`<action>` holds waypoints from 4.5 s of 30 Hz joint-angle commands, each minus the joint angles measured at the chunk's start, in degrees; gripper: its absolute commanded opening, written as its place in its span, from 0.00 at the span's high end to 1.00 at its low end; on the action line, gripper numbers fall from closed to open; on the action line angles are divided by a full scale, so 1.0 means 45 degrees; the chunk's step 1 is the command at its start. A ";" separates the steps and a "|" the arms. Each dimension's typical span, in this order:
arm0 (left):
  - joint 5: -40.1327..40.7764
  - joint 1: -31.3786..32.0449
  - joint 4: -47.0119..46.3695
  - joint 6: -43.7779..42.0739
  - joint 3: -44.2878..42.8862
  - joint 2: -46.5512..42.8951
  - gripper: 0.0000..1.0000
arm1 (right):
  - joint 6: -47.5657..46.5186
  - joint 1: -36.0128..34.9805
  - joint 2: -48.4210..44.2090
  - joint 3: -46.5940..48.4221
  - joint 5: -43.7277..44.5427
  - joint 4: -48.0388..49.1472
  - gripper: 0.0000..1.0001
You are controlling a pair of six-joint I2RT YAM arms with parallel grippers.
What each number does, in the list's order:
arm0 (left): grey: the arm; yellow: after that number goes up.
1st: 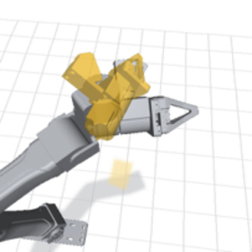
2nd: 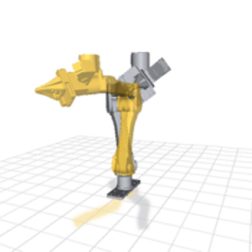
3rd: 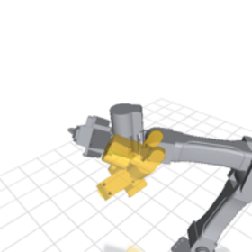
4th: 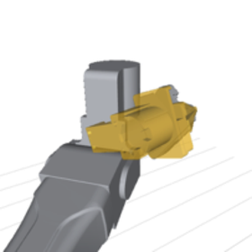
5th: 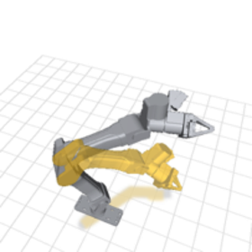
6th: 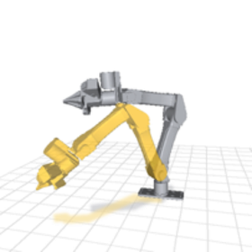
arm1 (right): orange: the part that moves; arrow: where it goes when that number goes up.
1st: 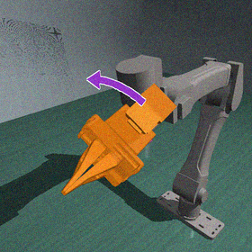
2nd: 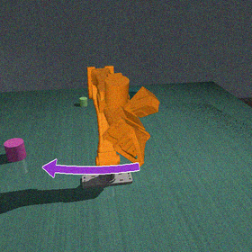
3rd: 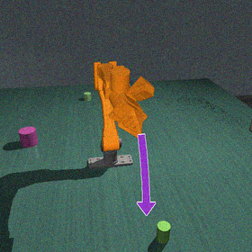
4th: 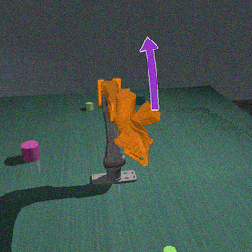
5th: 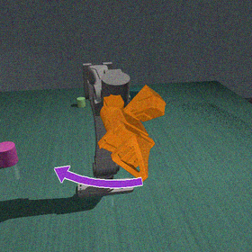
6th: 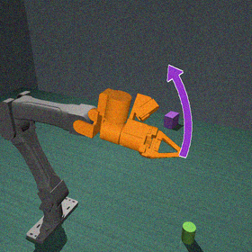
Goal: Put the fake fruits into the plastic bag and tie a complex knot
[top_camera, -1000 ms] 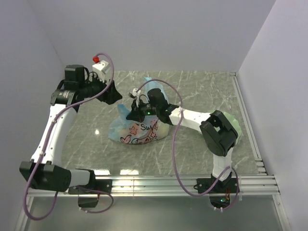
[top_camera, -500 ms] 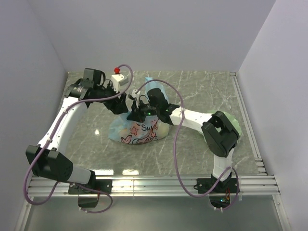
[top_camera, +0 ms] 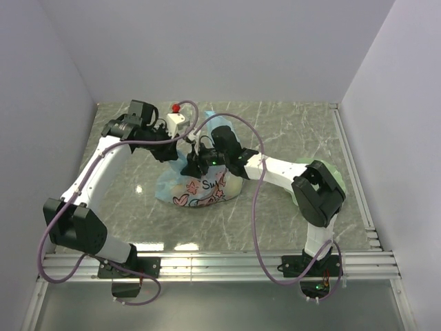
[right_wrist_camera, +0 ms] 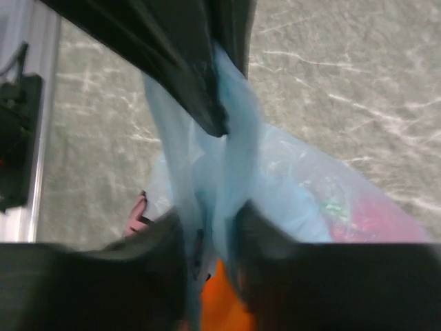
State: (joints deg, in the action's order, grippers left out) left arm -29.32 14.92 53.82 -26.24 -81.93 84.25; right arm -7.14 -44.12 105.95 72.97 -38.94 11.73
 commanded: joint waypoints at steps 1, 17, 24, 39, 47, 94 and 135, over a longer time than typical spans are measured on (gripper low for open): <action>-0.1157 -0.0209 -0.0278 -0.0089 0.0158 -0.1216 1.00 | -0.0154 -0.0079 -0.0499 0.0522 0.0564 0.0108 0.44; -0.1981 -0.1733 -0.6334 0.6668 0.3342 -0.5224 1.00 | 0.1292 0.0311 0.1298 0.1304 0.0743 -0.0261 0.02; -0.1863 -0.1830 -0.6747 0.7669 0.3929 -0.5655 1.00 | 0.0924 0.0644 0.0679 0.0603 0.0724 -0.0087 0.01; -0.2371 -0.1850 -0.5926 0.6496 0.3500 -0.5675 1.00 | -0.4604 0.0702 -0.2371 -0.0199 -0.0408 -0.0985 0.00; -0.2352 -0.1831 -0.6023 0.6631 0.3402 -0.5773 1.00 | -0.4118 0.0800 -0.1183 0.0794 -0.1443 -0.1726 0.00; -0.6314 -0.4507 -1.0435 0.5233 0.9026 -0.6770 0.08 | -0.4818 0.0956 0.1475 0.2905 -0.4958 -0.5671 1.00; -0.5358 -0.3159 -1.0496 0.6105 0.8500 -0.3918 0.99 | 0.1216 0.4859 -0.4913 -0.0648 -0.2965 -0.2332 0.02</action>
State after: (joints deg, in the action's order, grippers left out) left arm -52.64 0.89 5.93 2.50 -41.39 66.13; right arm -9.32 -26.30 82.52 72.86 -50.37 -3.70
